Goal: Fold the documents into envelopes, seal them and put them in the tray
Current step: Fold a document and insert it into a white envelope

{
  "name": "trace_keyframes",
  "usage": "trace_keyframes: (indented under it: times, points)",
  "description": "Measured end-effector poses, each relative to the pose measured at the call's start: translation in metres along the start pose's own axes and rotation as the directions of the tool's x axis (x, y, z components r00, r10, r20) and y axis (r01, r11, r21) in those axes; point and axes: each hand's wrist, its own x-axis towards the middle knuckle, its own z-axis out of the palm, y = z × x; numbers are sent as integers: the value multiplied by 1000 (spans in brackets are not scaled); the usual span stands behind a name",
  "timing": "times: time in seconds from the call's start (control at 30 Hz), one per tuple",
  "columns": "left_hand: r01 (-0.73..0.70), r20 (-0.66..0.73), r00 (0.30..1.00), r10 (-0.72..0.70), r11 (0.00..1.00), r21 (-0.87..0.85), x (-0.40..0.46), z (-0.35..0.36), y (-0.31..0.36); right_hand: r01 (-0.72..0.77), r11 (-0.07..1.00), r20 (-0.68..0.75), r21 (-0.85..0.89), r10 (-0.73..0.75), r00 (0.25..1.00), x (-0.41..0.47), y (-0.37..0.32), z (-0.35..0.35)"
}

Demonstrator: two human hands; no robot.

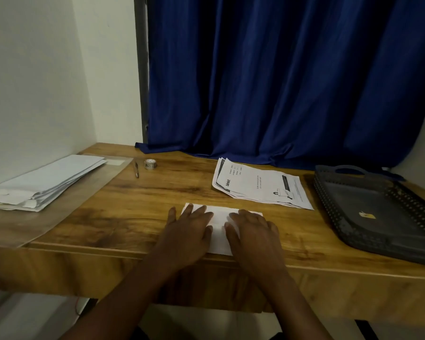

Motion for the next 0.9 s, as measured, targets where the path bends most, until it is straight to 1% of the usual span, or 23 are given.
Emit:
trace_keyframes:
  times: [0.03, 0.07, 0.1, 0.17, 0.23, 0.33, 0.4, 0.47, 0.57, 0.63, 0.7, 0.73, 0.8, 0.83, 0.9]
  points:
    - [5, -3, 1000, -5, 1000, 5, 1, 2, 3, 7, 1000, -3, 26, -7, 1000, 5, -1, 2]
    - [8, 10, 1000, -8, 1000, 20, 3, 5, 5, 21, 998, 25, 57, -22, 999, 11, -3, 7]
    - [10, 47, 999, -12, 999, 36, 5, 7, 7, 39, 996, 85, 79, -45, 995, 15, -6, 13]
    - [6, 125, 992, -14, 998, 64, 7, 12, 7, 90, 995, 225, 47, -98, 969, 20, -8, 27]
    - [-3, 119, 993, -7, 996, 85, 7, 16, 4, 114, 993, 276, 35, -119, 954, 23, -5, 36]
    - [-2, 71, 997, -5, 996, 90, 7, 20, 0, 66, 994, 301, 87, -89, 949, 25, 5, 29]
    - [22, 59, 998, -27, 996, 90, 7, 22, 0, 38, 999, 327, 38, -48, 944, 24, 18, 24]
    - [46, 54, 997, -51, 995, 91, 6, 24, 0, -19, 1000, 340, -17, 23, 940, 22, 35, 21]
    - [54, 32, 998, -57, 994, 95, 5, 25, 0, -98, 995, 308, -9, 96, 946, 19, 52, 18]
    - [44, 25, 999, -46, 995, 92, 5, 25, 0, -130, 991, 244, 17, 122, 962, 16, 53, 18]
    - [42, 10, 999, -43, 995, 92, 3, 27, -1, -153, 988, 148, 18, 149, 978, 15, 49, 18]
    - [38, 4, 999, -39, 995, 93, 3, 27, -1, -136, 991, 93, -2, 135, 986, 14, 44, 17]
    - [26, 3, 1000, -27, 996, 85, 1, 29, -1, -30, 999, 39, -22, 31, 999, 11, 29, 17]
    - [22, -4, 1000, -21, 997, 77, 2, 29, -2, 39, 999, 44, -12, -38, 998, 9, 21, 18]
    - [22, -2, 1000, -22, 997, 71, 2, 29, -4, 145, 989, 111, 22, -147, 983, 5, 9, 22]
